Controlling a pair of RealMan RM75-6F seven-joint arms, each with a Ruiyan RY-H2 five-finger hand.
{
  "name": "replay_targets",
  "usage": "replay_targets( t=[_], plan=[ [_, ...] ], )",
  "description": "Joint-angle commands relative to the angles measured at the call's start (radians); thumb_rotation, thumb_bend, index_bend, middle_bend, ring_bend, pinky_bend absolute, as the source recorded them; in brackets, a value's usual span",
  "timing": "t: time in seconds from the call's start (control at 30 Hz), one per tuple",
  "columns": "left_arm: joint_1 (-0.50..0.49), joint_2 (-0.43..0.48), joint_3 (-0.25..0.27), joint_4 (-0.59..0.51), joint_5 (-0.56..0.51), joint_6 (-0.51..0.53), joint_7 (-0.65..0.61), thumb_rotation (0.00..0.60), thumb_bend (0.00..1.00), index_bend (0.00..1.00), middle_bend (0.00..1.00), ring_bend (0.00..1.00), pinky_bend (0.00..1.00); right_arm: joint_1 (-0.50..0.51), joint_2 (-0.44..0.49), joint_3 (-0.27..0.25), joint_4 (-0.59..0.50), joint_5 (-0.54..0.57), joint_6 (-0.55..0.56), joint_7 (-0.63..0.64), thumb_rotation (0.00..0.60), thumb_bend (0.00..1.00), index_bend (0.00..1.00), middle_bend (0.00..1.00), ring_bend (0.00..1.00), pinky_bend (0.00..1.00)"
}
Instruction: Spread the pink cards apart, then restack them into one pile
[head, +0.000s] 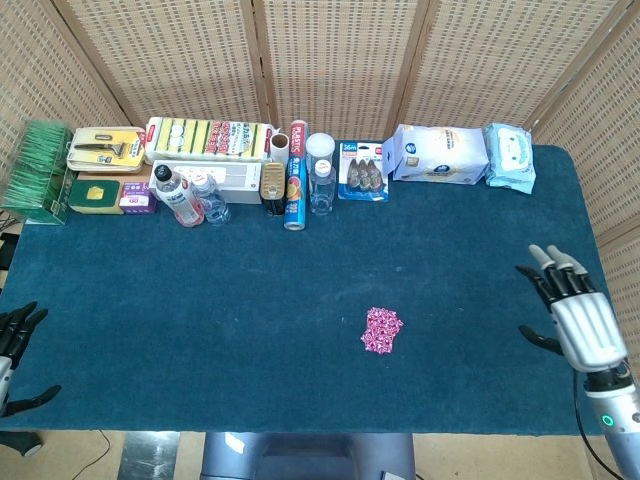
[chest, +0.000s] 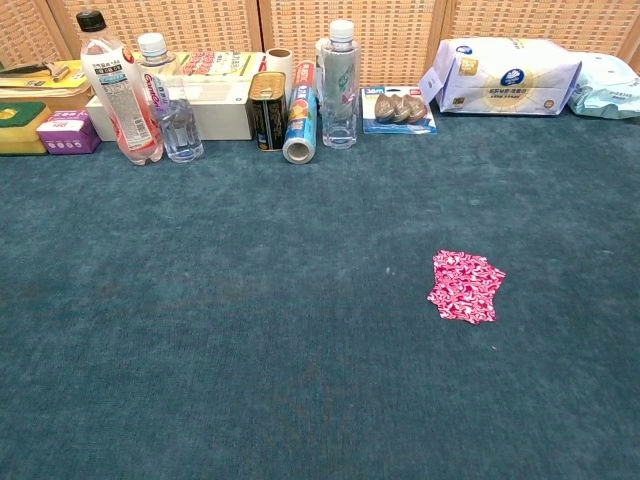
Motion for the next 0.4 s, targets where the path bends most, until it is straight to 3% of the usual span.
replay_targets(
  t=[0.03,0.2,0.4],
  plan=[
    [0.008,-0.014,-0.014,-0.007,-0.021,0.01,0.035,0.6,0.05,0.0,0.0,0.0,0.02,-0.1,-0.025,0.0,-0.037,0.069,0.074,-0.018,0.6,0.0,0.17,0.05,0.0,0.1],
    [0.016,-0.033,-0.029,-0.025,-0.043,0.016,0.094,0.6,0.05,0.0,0.0,0.0,0.02,-0.194,-0.077,-0.008,-0.095,0.089,0.134,-0.018,0.6,0.0,0.17,0.05,0.0,0.08],
    [0.017,-0.036,-0.025,-0.03,-0.044,0.005,0.106,0.6,0.05,0.0,0.0,0.0,0.02,-0.221,-0.084,-0.003,-0.102,0.043,0.134,-0.013,0.6,0.0,0.17,0.03,0.0,0.08]
  ],
)
